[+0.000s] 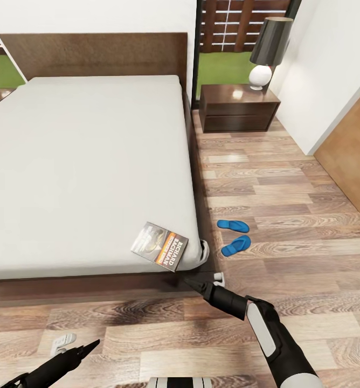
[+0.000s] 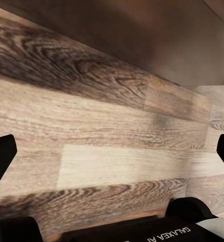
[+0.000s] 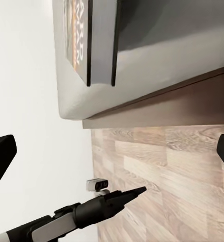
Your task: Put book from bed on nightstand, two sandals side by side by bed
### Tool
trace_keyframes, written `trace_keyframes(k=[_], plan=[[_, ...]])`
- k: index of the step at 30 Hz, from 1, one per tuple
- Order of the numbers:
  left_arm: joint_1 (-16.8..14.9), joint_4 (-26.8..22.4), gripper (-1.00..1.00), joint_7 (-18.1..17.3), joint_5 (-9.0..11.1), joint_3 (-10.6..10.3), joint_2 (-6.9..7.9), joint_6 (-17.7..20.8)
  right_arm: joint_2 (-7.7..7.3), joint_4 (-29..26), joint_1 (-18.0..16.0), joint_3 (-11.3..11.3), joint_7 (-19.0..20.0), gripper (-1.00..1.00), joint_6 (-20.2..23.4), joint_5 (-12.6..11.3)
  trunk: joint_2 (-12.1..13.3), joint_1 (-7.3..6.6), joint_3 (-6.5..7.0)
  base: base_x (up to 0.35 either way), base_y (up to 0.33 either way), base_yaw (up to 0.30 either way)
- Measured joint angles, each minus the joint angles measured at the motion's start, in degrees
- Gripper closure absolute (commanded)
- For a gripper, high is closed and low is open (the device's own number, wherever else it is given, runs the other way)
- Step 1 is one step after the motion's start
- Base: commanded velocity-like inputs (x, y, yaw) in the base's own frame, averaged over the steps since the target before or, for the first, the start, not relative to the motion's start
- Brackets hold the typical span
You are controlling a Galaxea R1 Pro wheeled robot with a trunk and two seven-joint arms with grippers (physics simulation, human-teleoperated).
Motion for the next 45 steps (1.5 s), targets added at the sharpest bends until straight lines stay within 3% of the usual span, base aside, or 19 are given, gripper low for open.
trace_keyframes(k=[45], plan=[[0.0,0.0,-1.0,0.1,0.0,-0.1,0.0,0.0,0.1,0.0,0.0,-0.1,-0.4,-1.0,0.1,-0.3,0.0,-0.01,0.0,0.034,0.023,0.0]])
